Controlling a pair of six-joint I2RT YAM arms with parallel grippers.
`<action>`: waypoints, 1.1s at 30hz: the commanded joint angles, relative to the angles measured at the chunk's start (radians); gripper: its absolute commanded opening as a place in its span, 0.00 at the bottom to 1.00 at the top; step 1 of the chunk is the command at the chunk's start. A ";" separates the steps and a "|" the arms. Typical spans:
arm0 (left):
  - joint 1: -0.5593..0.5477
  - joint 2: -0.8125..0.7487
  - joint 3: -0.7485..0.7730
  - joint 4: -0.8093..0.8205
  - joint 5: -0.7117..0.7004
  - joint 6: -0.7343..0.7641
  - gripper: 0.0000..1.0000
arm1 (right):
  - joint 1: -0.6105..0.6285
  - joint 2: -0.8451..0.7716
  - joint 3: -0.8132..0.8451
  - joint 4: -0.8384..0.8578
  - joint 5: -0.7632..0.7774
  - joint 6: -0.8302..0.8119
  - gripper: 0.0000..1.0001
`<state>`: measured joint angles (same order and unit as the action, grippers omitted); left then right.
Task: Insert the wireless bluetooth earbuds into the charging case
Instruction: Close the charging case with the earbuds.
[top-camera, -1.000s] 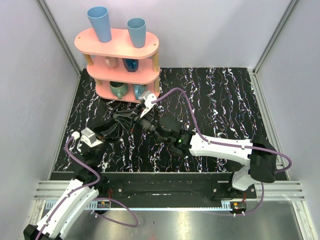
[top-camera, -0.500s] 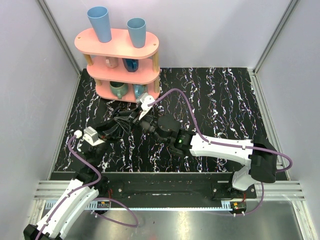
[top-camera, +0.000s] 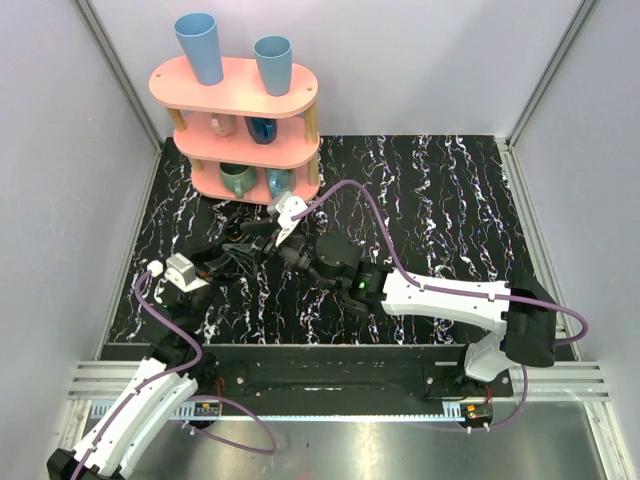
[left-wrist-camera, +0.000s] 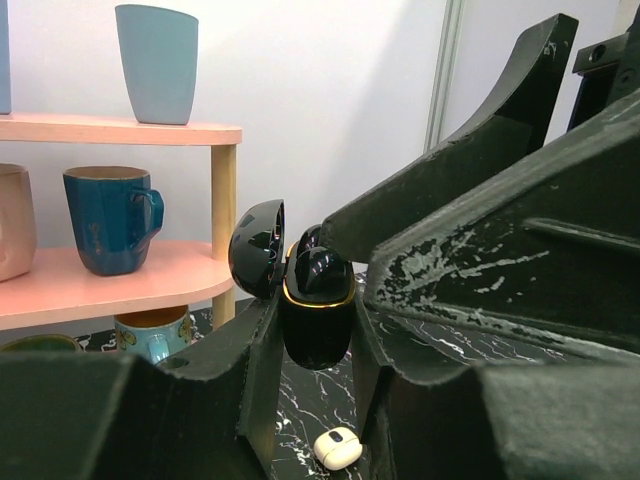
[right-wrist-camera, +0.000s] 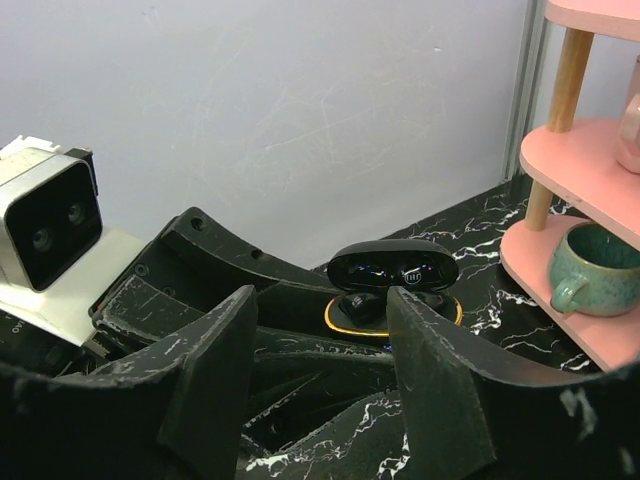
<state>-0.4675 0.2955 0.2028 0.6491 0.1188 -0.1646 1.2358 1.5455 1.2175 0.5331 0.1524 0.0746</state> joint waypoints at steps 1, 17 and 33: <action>0.001 -0.015 0.038 0.121 0.010 0.005 0.00 | -0.010 -0.038 0.048 -0.001 0.033 -0.048 0.64; 0.001 -0.018 0.038 0.116 0.018 0.002 0.00 | -0.010 -0.099 0.069 -0.019 0.094 -0.124 0.71; 0.001 0.016 0.098 0.027 0.217 0.062 0.00 | -0.108 0.129 0.582 -0.699 0.062 -0.081 0.70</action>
<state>-0.4667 0.2981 0.2344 0.6708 0.2382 -0.1394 1.1370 1.6375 1.7287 0.0280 0.2417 -0.0242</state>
